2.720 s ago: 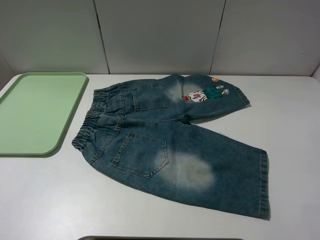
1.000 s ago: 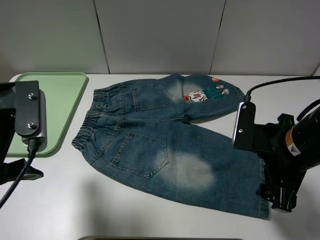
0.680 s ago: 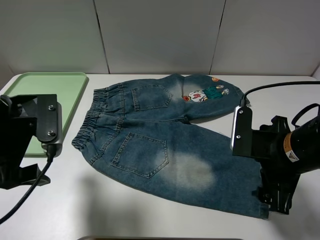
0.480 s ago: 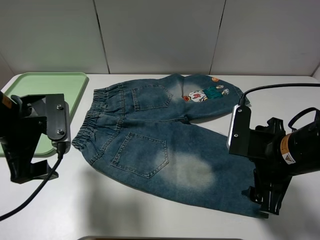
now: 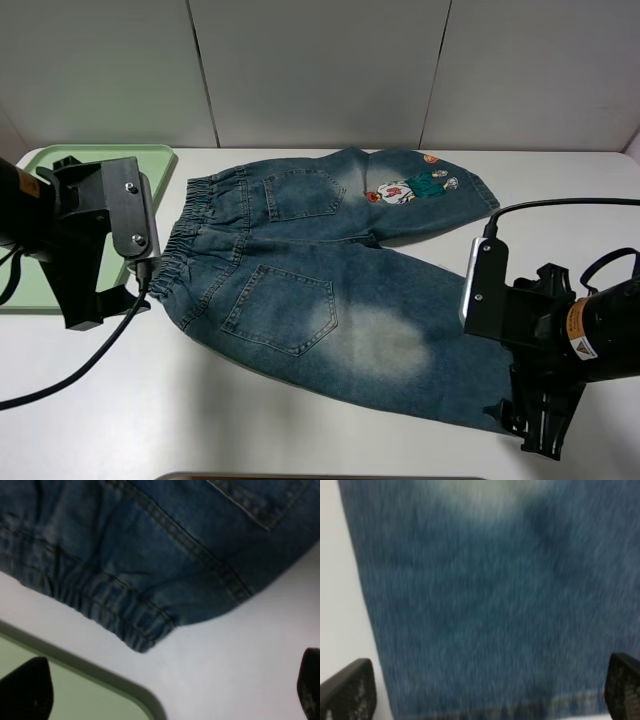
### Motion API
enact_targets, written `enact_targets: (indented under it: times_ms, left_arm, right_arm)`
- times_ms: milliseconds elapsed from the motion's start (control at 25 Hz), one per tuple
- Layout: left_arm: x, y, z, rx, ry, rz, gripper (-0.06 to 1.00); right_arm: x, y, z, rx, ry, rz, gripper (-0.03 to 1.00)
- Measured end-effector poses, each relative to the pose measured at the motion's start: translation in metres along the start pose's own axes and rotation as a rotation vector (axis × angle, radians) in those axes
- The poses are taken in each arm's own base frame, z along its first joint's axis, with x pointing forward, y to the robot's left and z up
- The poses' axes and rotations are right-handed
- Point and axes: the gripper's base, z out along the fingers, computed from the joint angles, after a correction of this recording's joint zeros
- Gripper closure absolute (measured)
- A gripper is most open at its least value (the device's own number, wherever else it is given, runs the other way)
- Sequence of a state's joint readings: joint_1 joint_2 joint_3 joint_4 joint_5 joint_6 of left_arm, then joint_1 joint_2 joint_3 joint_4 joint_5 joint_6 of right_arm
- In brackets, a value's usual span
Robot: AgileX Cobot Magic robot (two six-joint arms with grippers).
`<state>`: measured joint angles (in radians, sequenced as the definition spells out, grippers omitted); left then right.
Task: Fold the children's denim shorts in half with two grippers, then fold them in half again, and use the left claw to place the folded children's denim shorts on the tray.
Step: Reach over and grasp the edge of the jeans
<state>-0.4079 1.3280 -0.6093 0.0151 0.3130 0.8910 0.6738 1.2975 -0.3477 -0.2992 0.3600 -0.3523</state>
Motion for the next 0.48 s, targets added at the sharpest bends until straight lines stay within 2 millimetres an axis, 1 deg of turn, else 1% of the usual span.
enact_targets:
  times_ms: [160,480]
  left_arm:
    - [-0.003,0.003,0.000,-0.037,-0.028,0.010,-0.03]
    - [-0.007,0.009,-0.001,-0.095,-0.074,0.012,-0.03]
  right_arm:
    - [-0.003,0.000,0.002,-0.005,-0.023,0.023,0.27]
    - [0.001,0.008,0.033,-0.099,0.086,0.020,0.27]
